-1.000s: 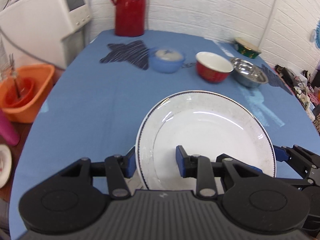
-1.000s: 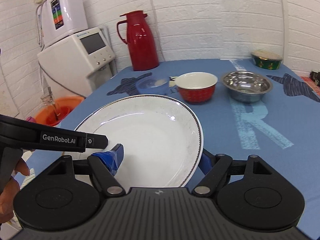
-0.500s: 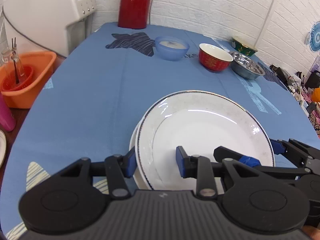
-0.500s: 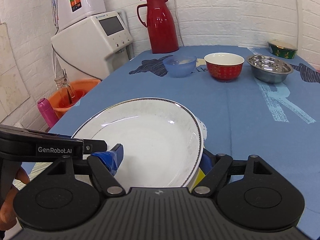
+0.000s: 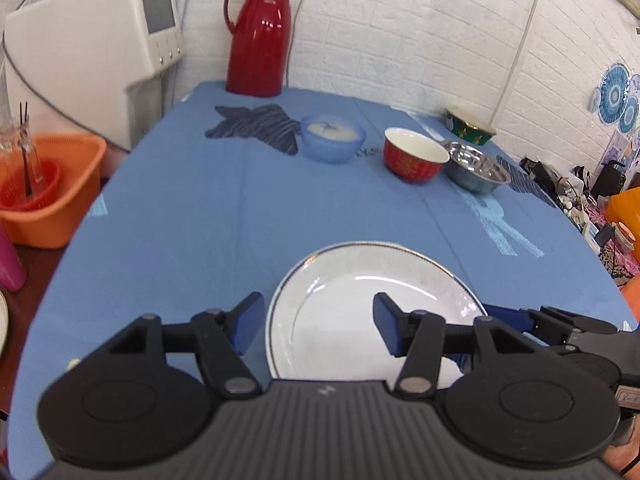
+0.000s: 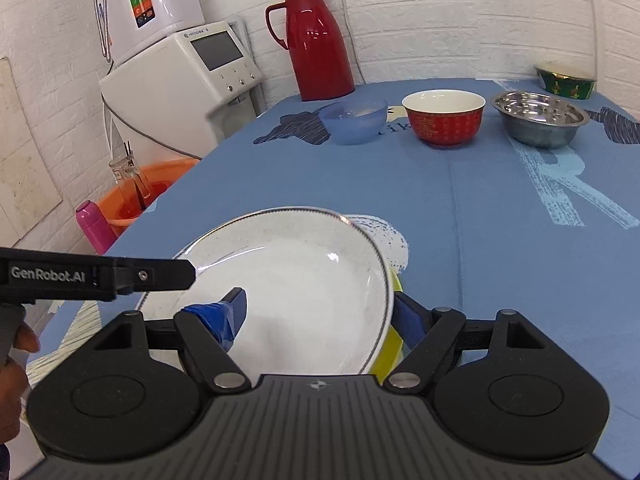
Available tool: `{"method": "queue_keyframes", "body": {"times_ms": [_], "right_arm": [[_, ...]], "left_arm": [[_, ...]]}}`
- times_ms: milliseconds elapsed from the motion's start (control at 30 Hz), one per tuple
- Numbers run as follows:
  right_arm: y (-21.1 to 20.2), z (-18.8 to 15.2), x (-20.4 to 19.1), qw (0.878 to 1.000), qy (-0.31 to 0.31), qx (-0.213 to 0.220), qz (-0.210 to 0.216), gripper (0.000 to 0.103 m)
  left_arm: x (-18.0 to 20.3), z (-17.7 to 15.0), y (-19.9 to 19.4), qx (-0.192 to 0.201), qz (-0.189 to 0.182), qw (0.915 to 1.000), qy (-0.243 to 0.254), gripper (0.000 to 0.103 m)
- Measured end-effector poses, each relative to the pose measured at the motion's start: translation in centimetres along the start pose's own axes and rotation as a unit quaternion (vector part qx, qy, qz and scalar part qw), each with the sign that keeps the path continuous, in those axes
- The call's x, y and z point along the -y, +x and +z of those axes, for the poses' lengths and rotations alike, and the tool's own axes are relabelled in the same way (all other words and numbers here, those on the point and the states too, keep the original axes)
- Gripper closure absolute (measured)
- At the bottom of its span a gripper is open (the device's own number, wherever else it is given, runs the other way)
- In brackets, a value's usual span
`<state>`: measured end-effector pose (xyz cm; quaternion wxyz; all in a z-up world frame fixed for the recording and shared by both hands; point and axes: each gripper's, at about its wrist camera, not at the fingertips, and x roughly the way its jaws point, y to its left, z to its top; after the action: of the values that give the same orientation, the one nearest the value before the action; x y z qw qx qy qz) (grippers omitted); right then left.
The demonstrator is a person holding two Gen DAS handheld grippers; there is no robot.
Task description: Organize plates and bowls
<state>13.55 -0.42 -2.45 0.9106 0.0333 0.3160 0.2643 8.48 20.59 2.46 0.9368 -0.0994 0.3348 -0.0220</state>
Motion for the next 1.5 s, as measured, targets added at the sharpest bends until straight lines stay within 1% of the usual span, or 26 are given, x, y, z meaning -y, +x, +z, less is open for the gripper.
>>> {"method": "queue_keyframes", "body": {"times_ms": [100,167,267,367,567,667,767,800,900,933,1033,1133,1233,1333,1500], "right_arm": [[0.1,0.1,0.1,1.0,0.001,0.001,0.002,0.038],[-0.3,0.2,0.5,1.0,0.012,0.012,0.006,0.04],[-1.4,0.4,1.1,0.999,0.023,0.033,-0.002,0.04],[-2.0,0.6,2.0,0.999,0.034,0.031,-0.011,0.04],[-3.2,0.0,4.0,0.997,0.067,0.019,-0.025,0.039],[-3.8,-0.5,5.3,0.994,0.096,0.004,-0.049,0.039],[-4.2,-0.8,6.6,0.988,0.131,-0.029,-0.08,0.039],[-4.5,-1.0,7.0,0.987,0.138,-0.031,-0.081,0.039],[-5.9,-1.8,7.8,0.986,0.148,-0.004,-0.075,0.039],[-6.5,-2.0,8.1,0.985,0.153,0.008,-0.077,0.039],[-7.8,-2.5,9.1,0.983,0.167,0.034,-0.073,0.038],[-8.4,-2.8,10.1,0.982,0.174,0.035,-0.064,0.038],[-8.4,-3.4,10.9,0.982,0.18,0.028,-0.057,0.038],[-9.0,-4.1,11.4,0.98,0.185,0.038,-0.064,0.038],[-9.7,-4.4,12.7,0.978,0.195,0.05,-0.055,0.038]], "left_arm": [[0.1,0.2,-0.2,0.006,0.004,1.0,0.004,0.048],[0.1,0.3,-0.1,0.004,0.003,1.0,0.002,0.048],[0.4,0.3,0.3,0.0,0.002,1.0,-0.001,0.047],[1.1,0.3,0.4,0.003,-0.003,1.0,-0.002,0.044],[4.0,0.5,0.4,0.016,-0.013,0.9997,0.01,0.036],[5.5,0.4,0.4,0.019,-0.022,0.9995,0.012,0.033],[6.8,0.2,0.4,0.021,-0.03,0.9992,0.012,0.032],[7.1,0.1,0.4,0.023,-0.033,0.9992,0.009,0.031],[8.0,-0.4,0.4,0.023,-0.041,0.9989,-0.009,0.03],[8.2,-0.5,0.4,0.022,-0.044,0.9987,-0.016,0.023],[8.9,-1.0,0.3,0.025,-0.048,0.9981,-0.029,0.023],[9.9,-1.4,0.2,0.025,-0.046,0.9983,-0.028,0.023],[10.7,-1.5,0.2,0.014,-0.047,0.9986,-0.018,0.023],[11.4,-1.3,0.1,0.004,-0.047,0.9988,-0.016,0.023],[13.3,-0.6,1.3,-0.006,-0.04,0.9991,0.007,0.023]]}}
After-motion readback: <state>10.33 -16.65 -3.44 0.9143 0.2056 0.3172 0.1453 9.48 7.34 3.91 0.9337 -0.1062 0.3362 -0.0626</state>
